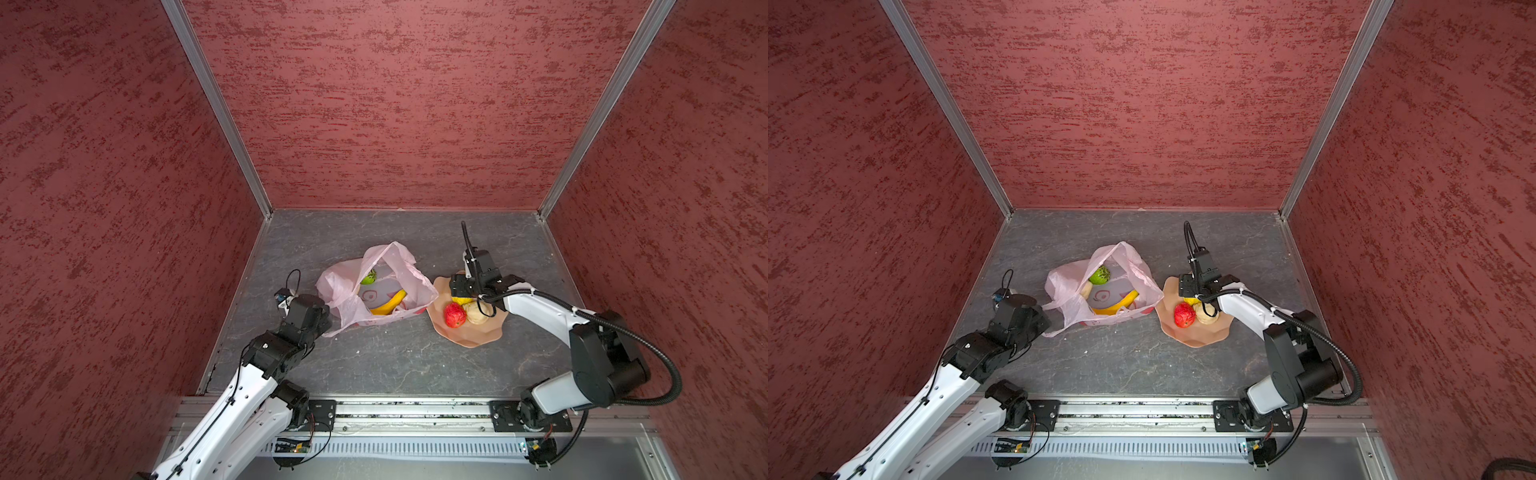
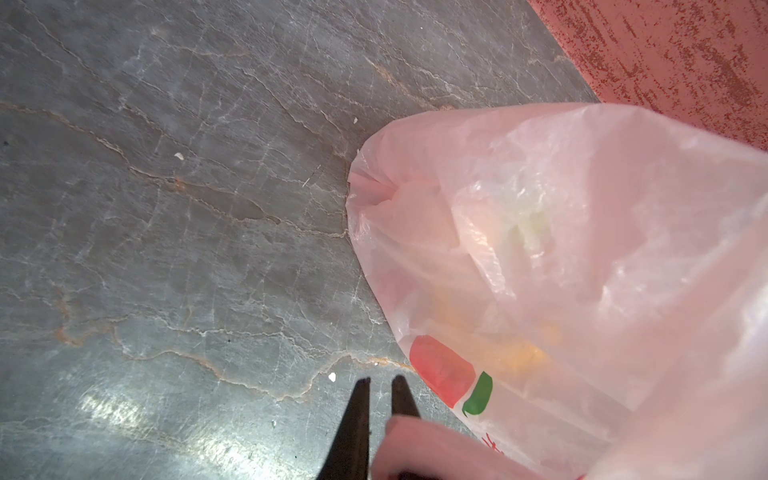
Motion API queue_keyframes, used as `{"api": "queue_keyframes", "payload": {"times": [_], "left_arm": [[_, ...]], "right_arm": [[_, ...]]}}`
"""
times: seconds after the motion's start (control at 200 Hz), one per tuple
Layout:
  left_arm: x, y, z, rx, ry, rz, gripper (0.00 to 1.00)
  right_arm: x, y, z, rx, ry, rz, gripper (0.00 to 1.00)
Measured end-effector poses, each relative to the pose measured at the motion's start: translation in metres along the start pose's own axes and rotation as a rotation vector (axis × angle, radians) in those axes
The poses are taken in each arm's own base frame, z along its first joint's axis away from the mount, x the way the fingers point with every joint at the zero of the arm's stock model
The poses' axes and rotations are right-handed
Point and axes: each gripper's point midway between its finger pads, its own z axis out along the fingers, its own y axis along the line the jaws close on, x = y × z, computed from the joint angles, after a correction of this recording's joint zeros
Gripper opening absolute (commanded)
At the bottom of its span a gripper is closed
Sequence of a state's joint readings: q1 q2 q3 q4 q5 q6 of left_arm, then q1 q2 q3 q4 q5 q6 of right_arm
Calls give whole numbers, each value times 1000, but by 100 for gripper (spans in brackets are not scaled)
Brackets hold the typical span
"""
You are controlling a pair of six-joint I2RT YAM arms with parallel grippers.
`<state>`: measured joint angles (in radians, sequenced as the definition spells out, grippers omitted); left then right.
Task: Take the fake fruits out of the plastic bag
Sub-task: 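Open the right gripper to release the lemon into the bowl, then reach the right gripper back into the bag toward the yellow banana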
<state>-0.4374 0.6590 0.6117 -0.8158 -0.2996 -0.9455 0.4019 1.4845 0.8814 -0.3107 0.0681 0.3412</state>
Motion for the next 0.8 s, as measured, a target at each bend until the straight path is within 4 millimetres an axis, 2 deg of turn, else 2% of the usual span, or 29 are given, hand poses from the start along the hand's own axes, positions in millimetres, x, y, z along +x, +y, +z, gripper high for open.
{"api": "queue_keyframes", "payload": {"times": [0.115,0.225,0.326,0.426,0.496,0.591,0.696,0.796], "left_arm": [[1,1,1,-6,3,3,14],[2,3,2,-20,11,8,14],[4,5,3,-33,20,16,14],[7,7,5,-42,33,27,14],[9,9,6,-55,46,34,13],[15,12,9,-76,73,46,13],[21,16,10,-98,106,55,12],[27,22,10,-122,131,59,12]], "right_arm": [[-10,0,-20,-3,-41,-3,73],[-29,3,-49,-13,-112,-22,61],[-58,13,-85,-45,-204,-55,51],[-92,33,-123,-99,-307,-100,46],[-110,56,-149,-154,-370,-146,45],[-122,103,-181,-259,-427,-231,44],[-123,159,-207,-390,-454,-329,44],[-115,205,-217,-495,-439,-405,43]]}}
